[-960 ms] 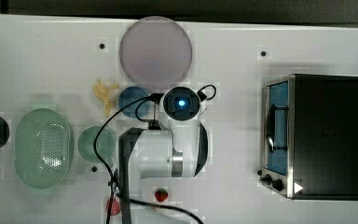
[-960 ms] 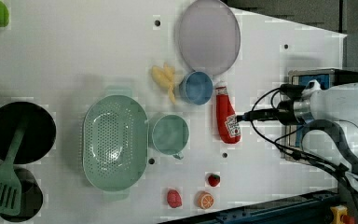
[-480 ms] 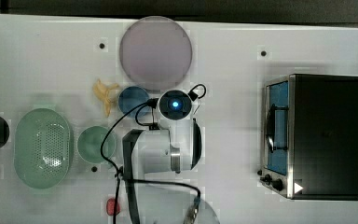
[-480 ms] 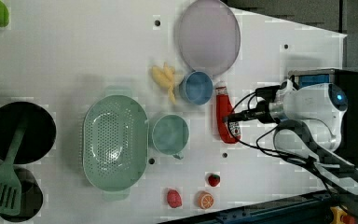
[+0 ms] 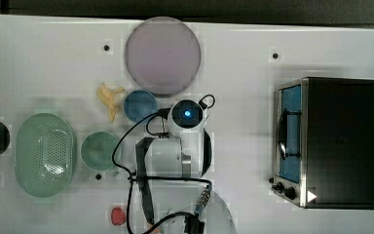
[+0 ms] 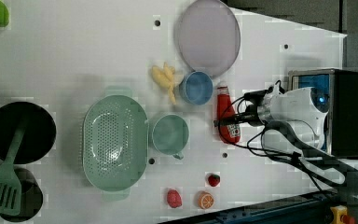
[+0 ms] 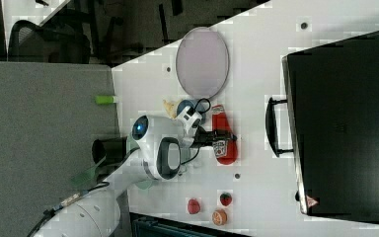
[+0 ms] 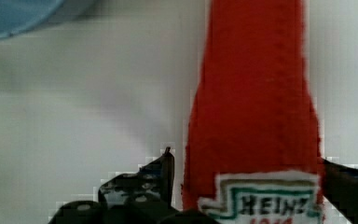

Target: Pick Ketchup from the table and place it in strainer.

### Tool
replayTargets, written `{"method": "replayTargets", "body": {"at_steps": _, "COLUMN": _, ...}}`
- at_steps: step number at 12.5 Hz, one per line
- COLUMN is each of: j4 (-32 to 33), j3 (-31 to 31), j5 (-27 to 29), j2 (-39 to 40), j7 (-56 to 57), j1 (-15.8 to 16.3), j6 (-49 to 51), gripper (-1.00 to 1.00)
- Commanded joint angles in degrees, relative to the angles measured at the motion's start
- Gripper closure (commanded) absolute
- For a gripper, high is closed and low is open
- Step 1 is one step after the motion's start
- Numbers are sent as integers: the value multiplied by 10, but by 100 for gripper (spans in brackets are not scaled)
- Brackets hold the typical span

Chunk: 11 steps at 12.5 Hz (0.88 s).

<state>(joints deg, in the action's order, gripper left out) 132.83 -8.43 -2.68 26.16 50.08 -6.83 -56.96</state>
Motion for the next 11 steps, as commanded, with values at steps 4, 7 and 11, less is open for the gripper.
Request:
{"method": "replayTargets", "body": {"at_steps": 4, "j4": -12, "j3": 2, "j5": 2, "j2": -38, "j7": 28, "j1": 3, "j6": 11, "gripper": -25}}
{"method": "replayTargets", "body": {"at_steps": 7, "j4": -18, "j3": -9, "j5": 2, "j2": -129, "j7": 20, "j1": 5, "j6": 98, "gripper": -25}}
{"method": "replayTargets", "body": {"at_steps": 11, "j4": -60, "j3": -45, "j5": 3, "j2": -267, "j7": -2, "j1": 14, "j6": 228, "gripper": -25}}
